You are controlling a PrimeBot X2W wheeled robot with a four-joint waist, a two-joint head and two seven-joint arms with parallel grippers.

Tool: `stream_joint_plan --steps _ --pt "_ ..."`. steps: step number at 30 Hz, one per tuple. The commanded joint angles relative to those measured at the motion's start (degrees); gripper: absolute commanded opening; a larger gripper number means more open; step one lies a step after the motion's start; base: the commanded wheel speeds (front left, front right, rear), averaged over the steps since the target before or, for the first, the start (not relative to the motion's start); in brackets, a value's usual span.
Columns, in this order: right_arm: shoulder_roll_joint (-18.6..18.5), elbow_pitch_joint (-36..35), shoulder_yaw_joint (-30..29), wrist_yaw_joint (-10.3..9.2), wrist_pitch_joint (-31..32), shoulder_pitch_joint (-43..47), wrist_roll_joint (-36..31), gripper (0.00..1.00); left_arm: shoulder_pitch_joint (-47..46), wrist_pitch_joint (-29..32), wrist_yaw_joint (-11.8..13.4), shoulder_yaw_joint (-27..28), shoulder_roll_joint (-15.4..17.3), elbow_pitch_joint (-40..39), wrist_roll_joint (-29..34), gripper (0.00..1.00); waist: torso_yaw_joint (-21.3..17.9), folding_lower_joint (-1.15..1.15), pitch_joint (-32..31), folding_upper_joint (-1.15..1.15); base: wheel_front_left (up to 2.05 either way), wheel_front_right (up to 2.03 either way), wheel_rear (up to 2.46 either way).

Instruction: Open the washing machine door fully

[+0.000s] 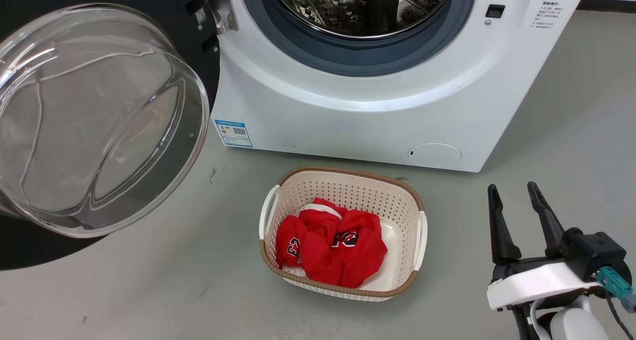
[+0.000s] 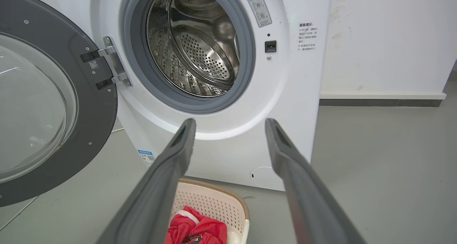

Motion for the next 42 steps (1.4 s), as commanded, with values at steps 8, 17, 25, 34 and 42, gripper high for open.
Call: stream_joint_plan --steps 8,17,25,34,42 --pt "0.1 0.5 0.5 -0.02 -0.1 1.3 0.8 1.00 4.1 -0.1 -1.8 1.8 -5.1 -3.3 3.0 0.00 -0.3 0.00 -2.5 0.00 0.00 0.00 0.00" --pt "0.1 0.9 0.5 -0.02 -0.1 3.6 1.6 1.00 14.6 -0.1 -2.5 1.5 -16.3 -13.6 7.0 1.00 0.3 0.00 -6.4 0.00 0.00 0.00 0.00" --pt "0.1 0.8 0.8 -0.02 -0.1 4.7 1.5 1.00 19.9 -0.1 -3.7 -1.5 -22.7 -20.1 9.9 1.00 0.2 0.00 -7.5 0.00 0.00 0.00 0.00" --pt "0.1 0.1 1.0 -0.02 -0.1 4.2 -0.1 1.00 17.4 -0.1 -5.5 -11.3 -24.2 -25.2 11.2 1.00 -1.7 0.00 -7.9 0.00 0.00 0.00 0.00" --pt "0.1 -1.9 0.5 -0.02 -0.1 3.5 -3.3 1.00 11.3 -0.1 -5.5 -18.9 -24.2 -23.9 10.3 1.00 -4.8 0.00 -7.7 0.00 0.00 0.00 0.00"
